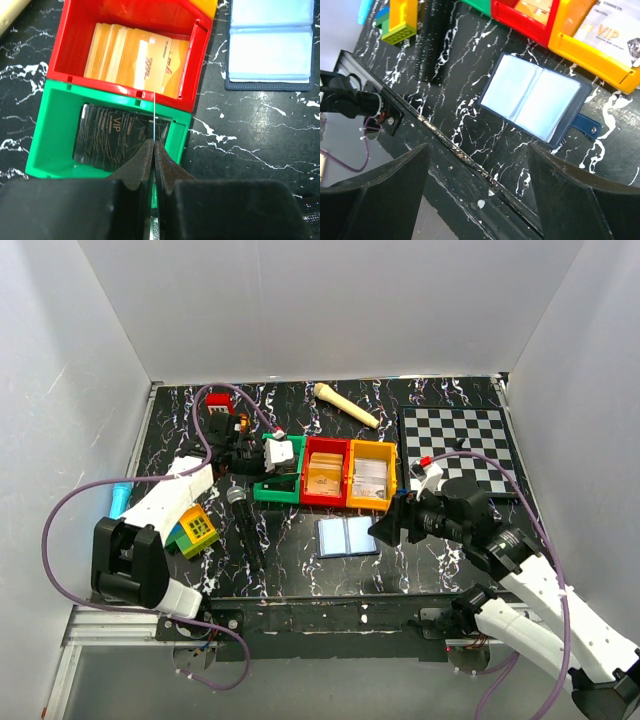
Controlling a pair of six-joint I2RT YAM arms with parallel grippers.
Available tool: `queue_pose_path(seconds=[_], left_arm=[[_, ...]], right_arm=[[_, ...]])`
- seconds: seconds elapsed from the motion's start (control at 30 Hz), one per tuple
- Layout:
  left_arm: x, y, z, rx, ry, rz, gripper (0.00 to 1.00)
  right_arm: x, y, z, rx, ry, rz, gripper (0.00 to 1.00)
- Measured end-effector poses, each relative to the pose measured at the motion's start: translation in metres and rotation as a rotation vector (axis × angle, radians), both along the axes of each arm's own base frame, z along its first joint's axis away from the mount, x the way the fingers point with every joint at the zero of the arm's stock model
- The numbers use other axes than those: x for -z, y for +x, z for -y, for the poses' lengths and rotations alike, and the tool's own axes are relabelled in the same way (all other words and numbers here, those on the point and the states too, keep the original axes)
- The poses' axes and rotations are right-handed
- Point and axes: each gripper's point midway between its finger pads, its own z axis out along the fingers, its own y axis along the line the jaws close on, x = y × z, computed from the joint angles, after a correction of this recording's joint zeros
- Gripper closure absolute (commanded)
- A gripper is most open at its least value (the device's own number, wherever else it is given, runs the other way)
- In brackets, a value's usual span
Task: Take the credit cards out of the card holder
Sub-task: Place the credit card in the storage box.
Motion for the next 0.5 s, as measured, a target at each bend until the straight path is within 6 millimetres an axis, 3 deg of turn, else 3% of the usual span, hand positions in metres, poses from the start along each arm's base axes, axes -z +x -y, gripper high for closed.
queue_pose_path(seconds=[0.27,0.5], left_arm=[[0.008,0.015,0.001,0.065,-0.029,-0.011,1.00],[0.013,0.023,-0.010,0.047,-0.061,-0.030,1.00]], right_arm=[[-0.016,-0.012,0.001,-0.034,0.055,0.045,0.15],[0.004,-0.023,0.000,-0.059,0.057,-0.006,0.15]])
